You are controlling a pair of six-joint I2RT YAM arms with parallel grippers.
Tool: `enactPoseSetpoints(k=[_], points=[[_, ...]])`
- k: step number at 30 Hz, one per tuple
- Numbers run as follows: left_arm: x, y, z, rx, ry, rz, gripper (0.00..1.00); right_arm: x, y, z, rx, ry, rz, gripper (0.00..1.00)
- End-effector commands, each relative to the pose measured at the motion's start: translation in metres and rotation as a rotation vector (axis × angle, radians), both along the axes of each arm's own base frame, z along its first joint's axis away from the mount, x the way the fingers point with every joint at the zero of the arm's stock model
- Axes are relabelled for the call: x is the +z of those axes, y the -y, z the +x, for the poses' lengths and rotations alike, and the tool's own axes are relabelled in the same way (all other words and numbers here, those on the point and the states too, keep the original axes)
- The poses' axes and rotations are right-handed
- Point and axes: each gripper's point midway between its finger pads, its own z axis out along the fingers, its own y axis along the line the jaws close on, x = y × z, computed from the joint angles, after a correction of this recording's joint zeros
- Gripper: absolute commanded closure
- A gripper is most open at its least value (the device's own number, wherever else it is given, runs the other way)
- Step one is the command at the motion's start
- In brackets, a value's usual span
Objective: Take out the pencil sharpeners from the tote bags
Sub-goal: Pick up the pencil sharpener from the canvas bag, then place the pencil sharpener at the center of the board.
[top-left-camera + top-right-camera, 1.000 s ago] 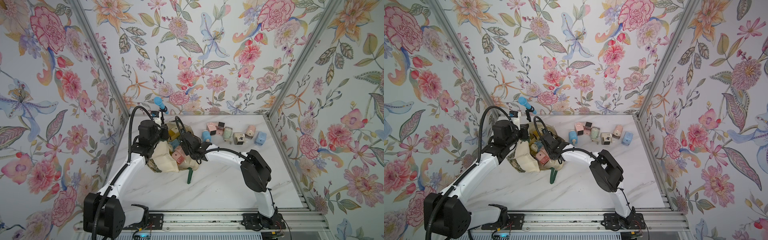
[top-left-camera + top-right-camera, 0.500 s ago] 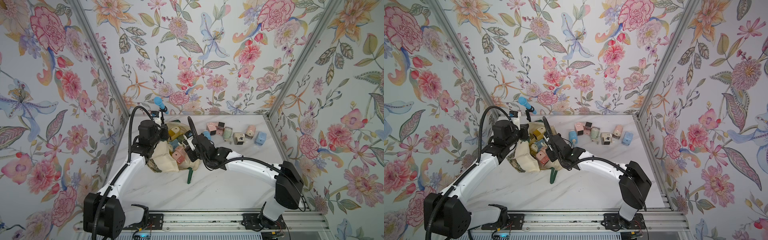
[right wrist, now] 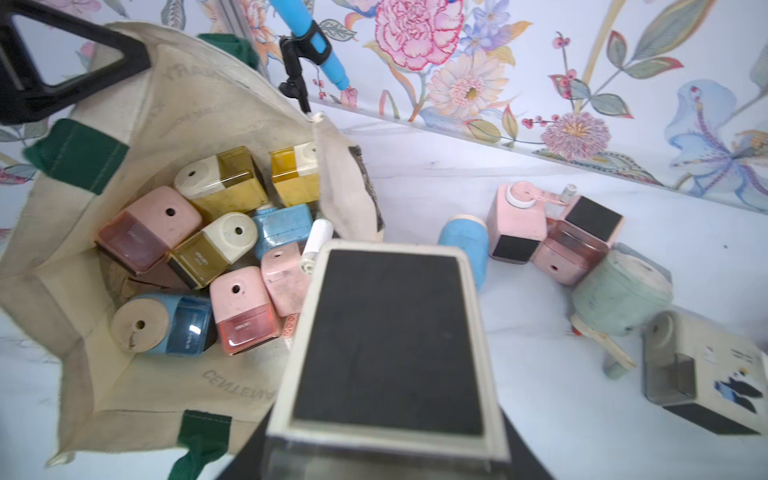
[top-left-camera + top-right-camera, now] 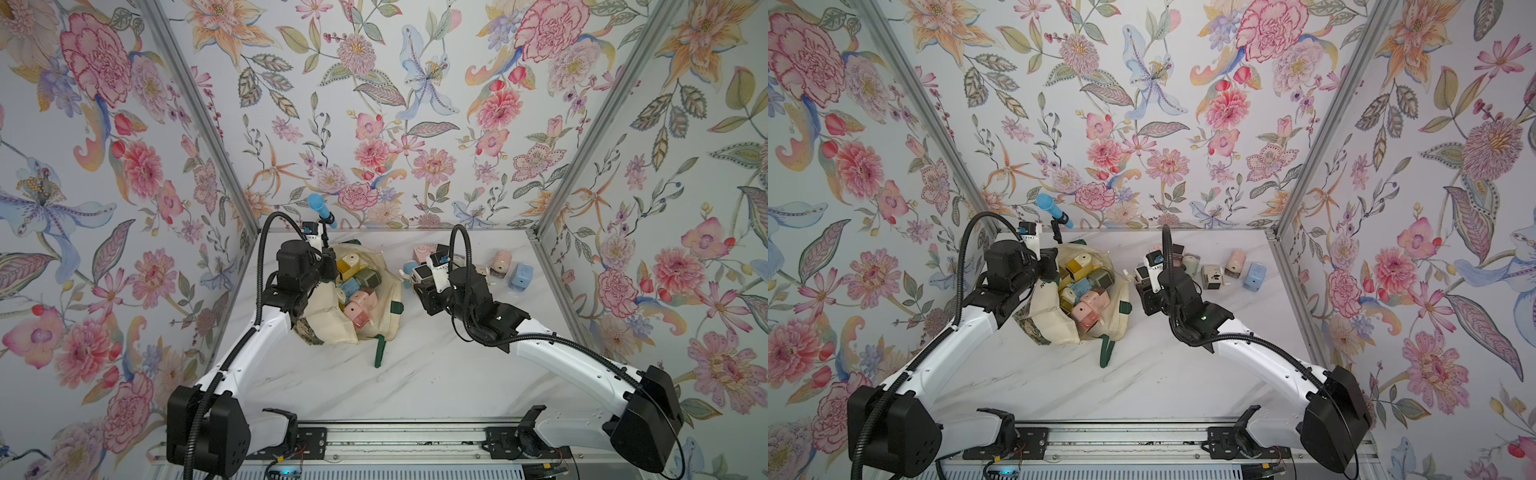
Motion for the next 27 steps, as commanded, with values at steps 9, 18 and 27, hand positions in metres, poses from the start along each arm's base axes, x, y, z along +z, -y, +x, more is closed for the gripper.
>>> enactPoseSetpoints(k=[9, 18, 27], points=[[0.063, 0.008, -0.001, -0.038, 0.184, -0.036, 1.00, -0.029, 0.045, 0.035, -0.186, -0.050, 0.106, 0.74], [0.066, 0.010, -0.004, -0.041, 0.191, -0.034, 1.00, -0.066, 0.066, 0.056, -0.293, -0.094, 0.046, 0.74], [0.067, 0.009, -0.004, -0.040, 0.194, -0.031, 1.00, -0.102, 0.062, 0.070, -0.317, -0.149, -0.005, 0.73]])
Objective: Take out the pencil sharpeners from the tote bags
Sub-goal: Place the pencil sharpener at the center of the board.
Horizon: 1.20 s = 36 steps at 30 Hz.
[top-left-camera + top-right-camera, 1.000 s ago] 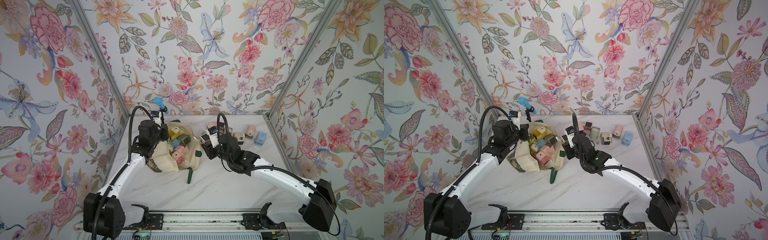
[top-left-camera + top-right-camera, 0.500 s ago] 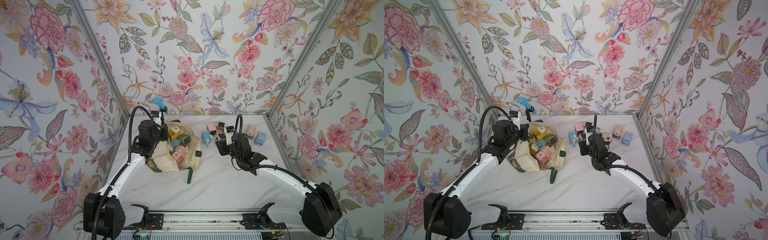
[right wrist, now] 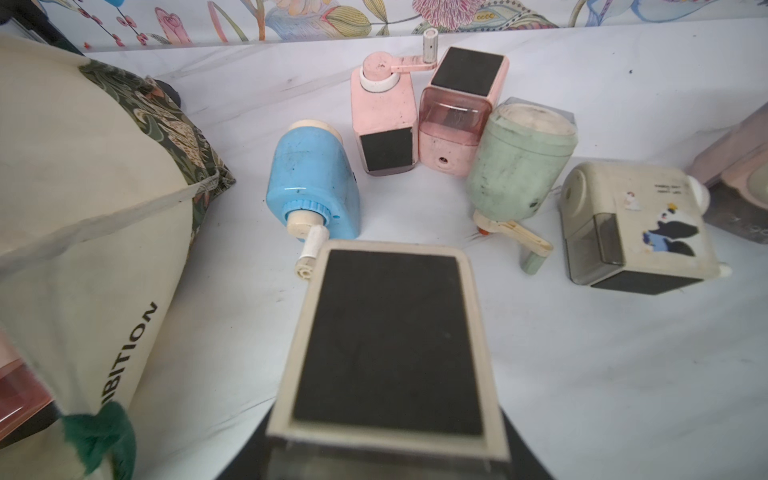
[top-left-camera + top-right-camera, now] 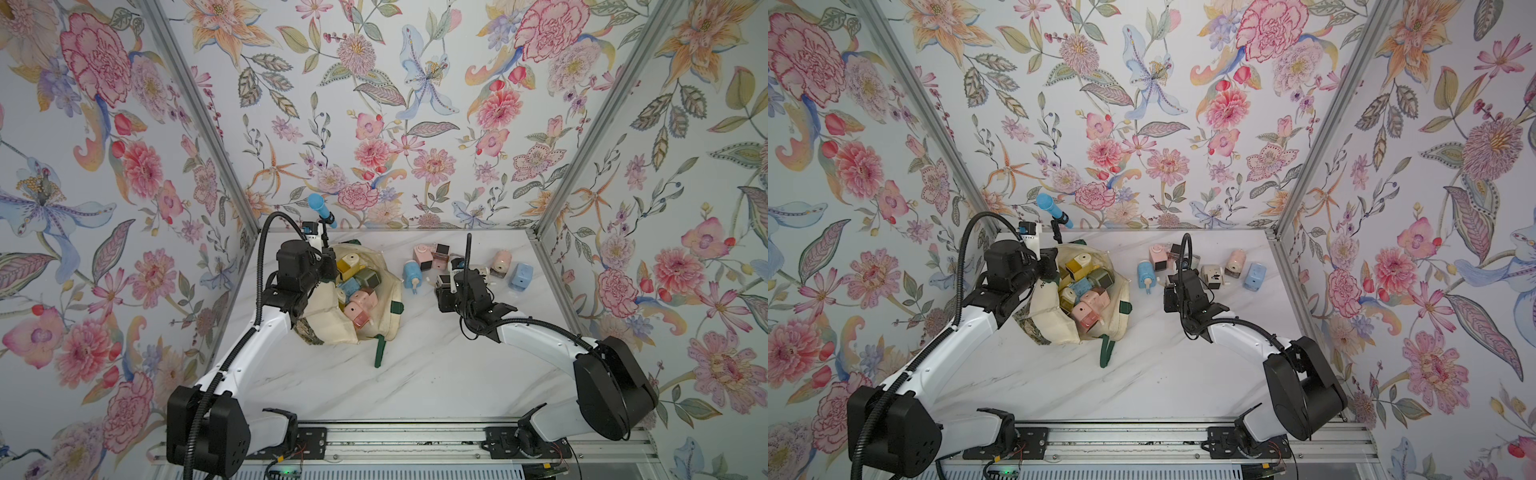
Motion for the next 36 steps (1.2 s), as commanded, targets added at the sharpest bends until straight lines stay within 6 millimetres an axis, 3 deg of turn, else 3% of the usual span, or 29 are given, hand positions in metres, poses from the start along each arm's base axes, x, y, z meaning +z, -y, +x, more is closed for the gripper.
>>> enactPoseSetpoints(k=[1, 13, 27, 31, 36], points=[[0.067, 0.009, -0.004, -0.040, 0.192, -0.031, 1.00, 0.006, -0.005, 0.017, -0.034, 0.037, 0.025, 0.74], [0.064, 0.008, -0.002, -0.035, 0.184, -0.024, 1.00, -0.034, -0.021, 0.063, -0.075, -0.005, 0.015, 0.73], [0.059, 0.007, 0.001, -0.028, 0.173, -0.006, 1.00, -0.053, -0.031, 0.109, -0.101, 0.040, -0.039, 0.71], [0.058, 0.007, 0.001, -0.025, 0.171, -0.003, 1.00, -0.062, -0.037, 0.109, -0.085, 0.027, -0.032, 0.59], [0.057, 0.008, 0.002, -0.029, 0.167, -0.006, 1.00, -0.049, -0.043, 0.101, -0.062, 0.042, -0.029, 0.40]])
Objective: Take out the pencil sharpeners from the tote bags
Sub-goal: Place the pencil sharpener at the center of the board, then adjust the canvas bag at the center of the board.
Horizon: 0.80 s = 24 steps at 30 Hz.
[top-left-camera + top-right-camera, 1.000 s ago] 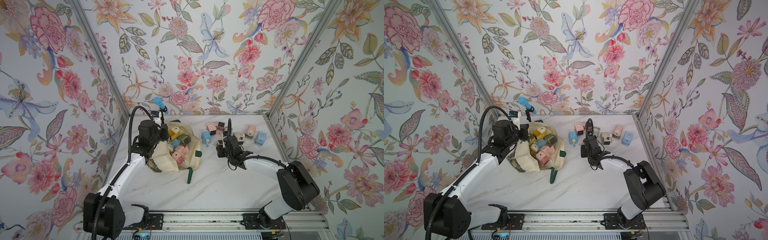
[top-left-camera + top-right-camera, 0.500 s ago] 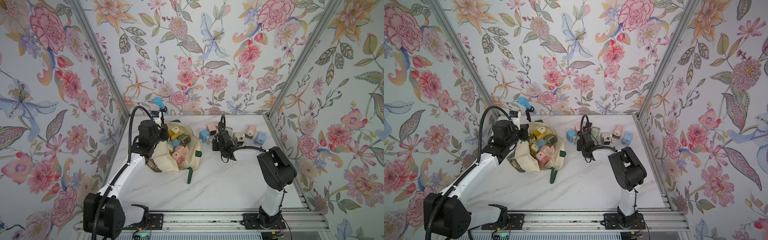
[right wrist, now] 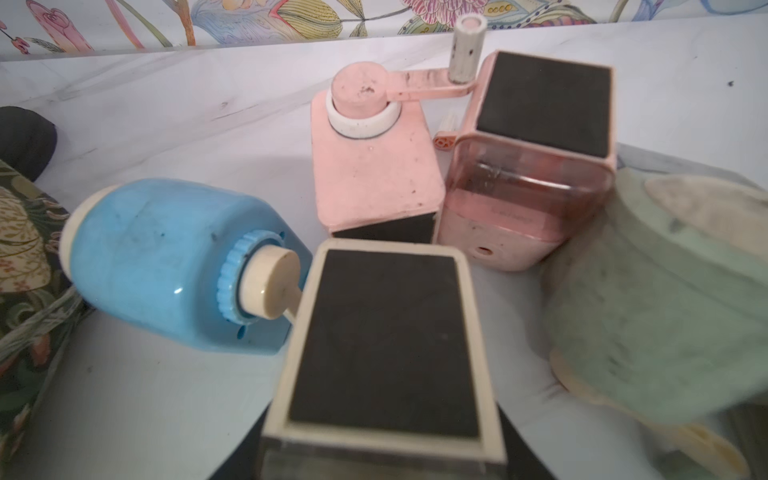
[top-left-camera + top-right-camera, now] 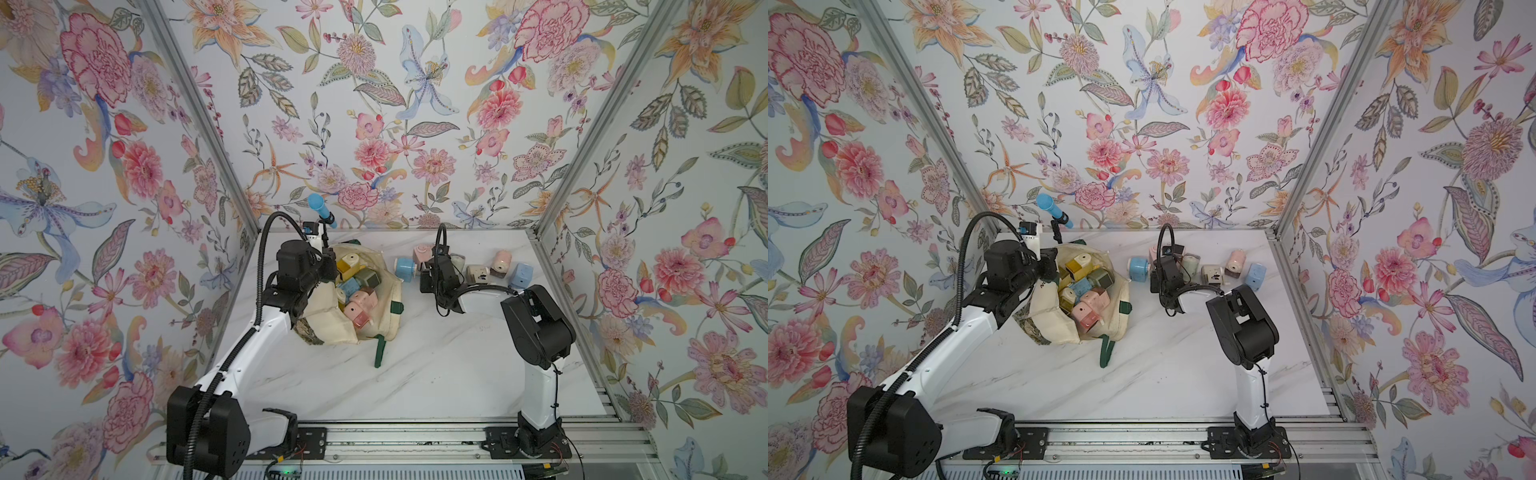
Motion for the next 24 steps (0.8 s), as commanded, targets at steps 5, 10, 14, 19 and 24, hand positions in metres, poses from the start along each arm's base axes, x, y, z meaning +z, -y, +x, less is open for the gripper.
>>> enactPoseSetpoints(k=[5, 10, 14, 19, 24], points=[[0.058, 0.008, 0.002, -0.028, 0.165, -0.026, 1.00, 0.029, -0.011, -0.014, 0.044, 0.027, 0.011, 0.29], [0.058, 0.009, 0.001, -0.030, 0.166, -0.028, 1.00, 0.059, -0.007, -0.028, 0.049, 0.072, 0.028, 0.25], [0.058, 0.009, 0.001, -0.032, 0.166, -0.030, 1.00, 0.091, -0.002, -0.043, 0.039, 0.118, 0.072, 0.25], [0.058, 0.010, 0.002, -0.035, 0.162, -0.033, 1.00, 0.129, -0.020, -0.077, 0.114, 0.190, 0.096, 0.25], [0.058, 0.011, 0.000, -0.039, 0.164, -0.036, 1.00, 0.141, -0.069, -0.119, 0.316, 0.179, 0.097, 0.24]])
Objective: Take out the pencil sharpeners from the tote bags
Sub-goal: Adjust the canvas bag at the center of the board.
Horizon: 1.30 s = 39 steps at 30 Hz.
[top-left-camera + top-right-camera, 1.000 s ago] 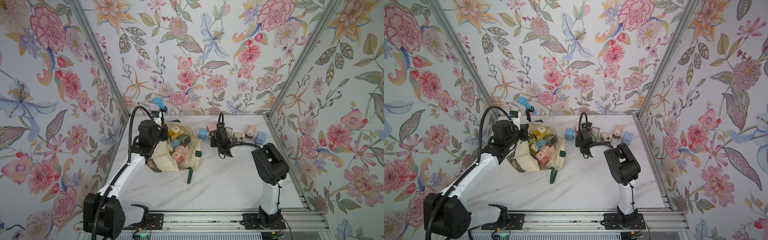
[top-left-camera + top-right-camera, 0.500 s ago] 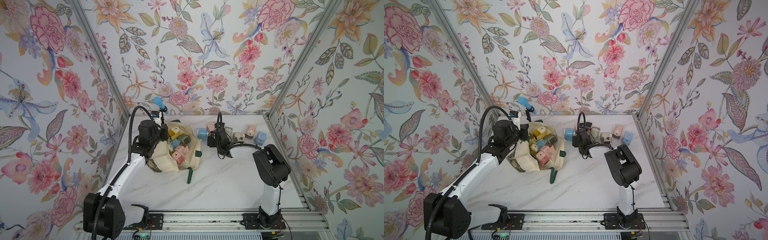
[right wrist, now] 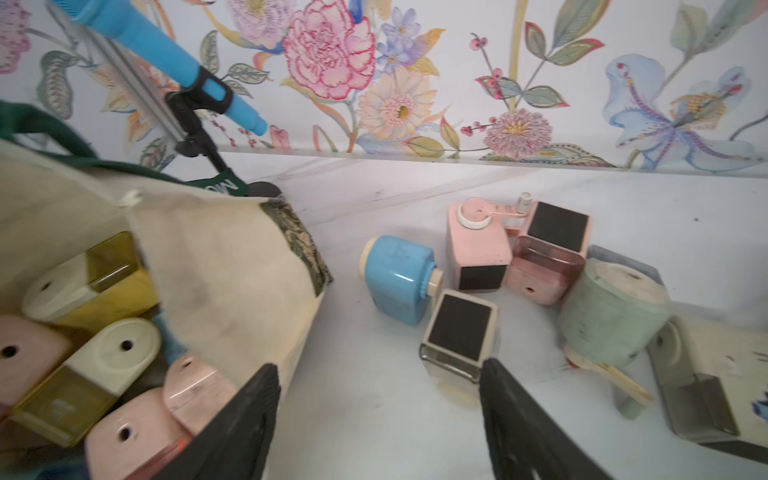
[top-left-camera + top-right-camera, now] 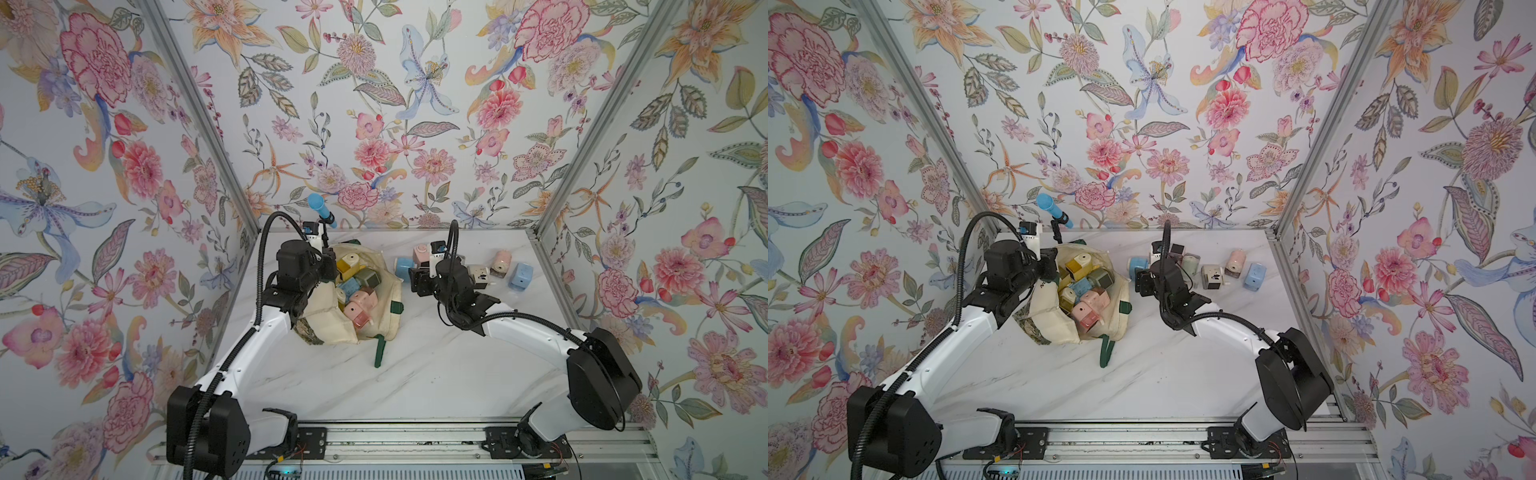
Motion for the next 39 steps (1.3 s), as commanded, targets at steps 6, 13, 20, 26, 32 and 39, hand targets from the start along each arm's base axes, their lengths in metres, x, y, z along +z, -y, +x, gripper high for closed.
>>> enactPoseSetpoints(k=[6, 13, 20, 26, 32, 39], points=[[0.055, 0.011, 0.001, -0.034, 0.159, -0.024, 1.00, -0.024, -0.047, -0.041, 0.211, -0.044, -0.109, 0.20], [0.056, 0.012, 0.000, -0.037, 0.162, -0.022, 1.00, -0.064, -0.032, -0.019, 0.172, -0.175, -0.059, 0.26], [0.059, 0.013, -0.003, -0.040, 0.170, -0.019, 1.00, -0.094, -0.058, -0.020, 0.297, -0.247, -0.064, 0.40], [0.059, 0.013, -0.004, -0.040, 0.172, -0.018, 1.00, -0.100, -0.074, -0.031, 0.365, -0.264, -0.051, 0.72], [0.061, 0.009, -0.004, -0.017, 0.179, -0.006, 1.00, -0.085, -0.103, -0.068, 0.534, -0.216, -0.045, 1.00], [0.063, 0.002, -0.004, 0.015, 0.192, 0.011, 1.00, -0.081, -0.146, -0.127, 0.795, -0.149, -0.099, 1.00]])
